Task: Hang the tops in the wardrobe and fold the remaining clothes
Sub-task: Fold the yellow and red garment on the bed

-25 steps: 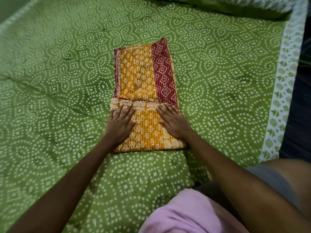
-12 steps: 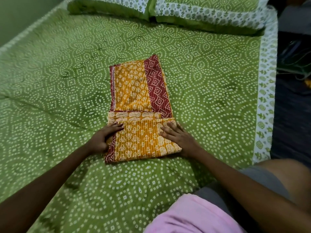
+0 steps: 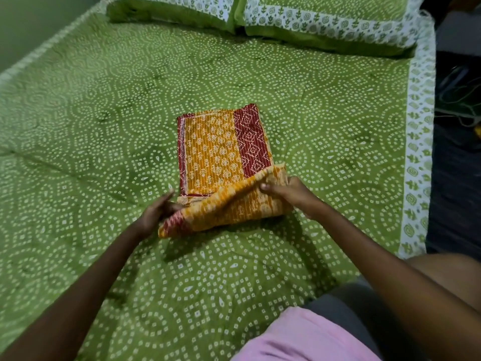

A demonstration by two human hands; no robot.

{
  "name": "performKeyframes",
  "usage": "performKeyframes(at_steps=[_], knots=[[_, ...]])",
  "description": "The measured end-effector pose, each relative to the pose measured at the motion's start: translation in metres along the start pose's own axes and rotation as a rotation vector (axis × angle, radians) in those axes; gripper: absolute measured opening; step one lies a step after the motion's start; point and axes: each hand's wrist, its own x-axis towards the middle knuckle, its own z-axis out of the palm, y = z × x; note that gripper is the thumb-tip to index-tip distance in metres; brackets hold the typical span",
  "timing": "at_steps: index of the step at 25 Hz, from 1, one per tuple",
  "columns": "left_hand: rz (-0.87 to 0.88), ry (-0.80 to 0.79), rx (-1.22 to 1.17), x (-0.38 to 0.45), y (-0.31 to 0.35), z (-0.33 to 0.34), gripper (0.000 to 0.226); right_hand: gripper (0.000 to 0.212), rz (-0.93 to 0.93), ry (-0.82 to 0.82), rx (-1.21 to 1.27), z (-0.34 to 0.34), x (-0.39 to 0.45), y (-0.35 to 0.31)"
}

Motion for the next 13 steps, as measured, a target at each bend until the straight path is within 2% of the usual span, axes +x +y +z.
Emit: performKeyframes(at_steps=[1,3,4,6,7,9,12,13], knots=[[-0.043,0.076,-0.121,0.001,-0.005,0.006,0.052,0.045,0.058,0.042,0.076,0.003,0.008,-0.002],[-0.088,0.188,-0.34,0.002,-0.006,0.015,0.082,0.092,0.159,0.179,0.193,0.008,0.026,0.001],[-0.077,0.212,-0.395,0.0,-0.004,0.02,0.088,0.093,0.157,0.198,0.238,0.005,0.037,0.005],[-0.073,0.275,-0.25,0.001,-0.004,0.027,0.087,0.058,0.122,0.215,0.318,0.001,0.049,0.006],[-0.112,0.316,-0.202,0.003,-0.004,0.032,0.075,0.049,0.108,0.211,0.323,-0.001,0.047,0.006],[-0.147,0.467,-0.122,0.014,-0.013,0.034,0.066,0.053,0.058,0.215,0.308,0.0,0.04,0.015],[-0.104,0.615,-0.006,0.037,-0.018,0.039,0.061,0.078,0.042,0.282,0.189,0.014,0.033,0.035],[-0.1,0.659,0.041,0.038,-0.014,0.042,0.054,0.076,0.028,0.311,0.163,0.018,0.033,0.037]])
